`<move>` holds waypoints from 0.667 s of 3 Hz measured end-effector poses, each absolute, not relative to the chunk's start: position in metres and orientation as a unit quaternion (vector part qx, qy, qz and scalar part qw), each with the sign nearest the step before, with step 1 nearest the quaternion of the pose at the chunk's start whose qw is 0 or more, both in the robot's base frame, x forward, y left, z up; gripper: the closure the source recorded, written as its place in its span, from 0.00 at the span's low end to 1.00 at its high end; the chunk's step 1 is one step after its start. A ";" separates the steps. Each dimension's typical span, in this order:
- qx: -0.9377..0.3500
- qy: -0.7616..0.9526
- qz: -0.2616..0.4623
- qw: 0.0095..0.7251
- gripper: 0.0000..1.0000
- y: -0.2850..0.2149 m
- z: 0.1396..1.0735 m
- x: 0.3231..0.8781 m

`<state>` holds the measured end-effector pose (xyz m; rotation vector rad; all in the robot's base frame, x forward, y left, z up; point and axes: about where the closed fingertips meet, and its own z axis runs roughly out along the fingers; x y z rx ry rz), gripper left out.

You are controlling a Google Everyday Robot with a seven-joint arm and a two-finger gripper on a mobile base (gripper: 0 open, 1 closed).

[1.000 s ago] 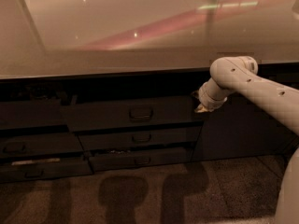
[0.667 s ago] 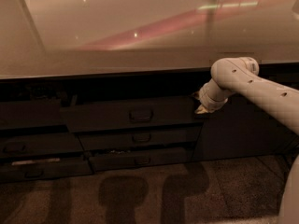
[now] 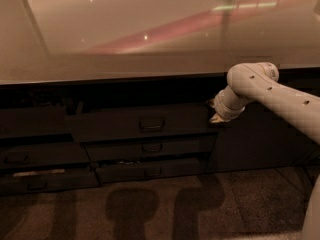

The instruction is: Open top drawer

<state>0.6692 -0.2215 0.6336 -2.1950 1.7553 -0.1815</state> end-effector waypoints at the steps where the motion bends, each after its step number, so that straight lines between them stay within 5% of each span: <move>1: -0.775 0.604 -0.070 0.171 1.00 -0.222 0.628 0.652; 2: -0.775 0.604 -0.070 0.171 1.00 -0.222 0.634 0.652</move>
Offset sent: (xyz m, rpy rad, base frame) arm -0.1388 0.0008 -0.0872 0.0277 0.0006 0.1317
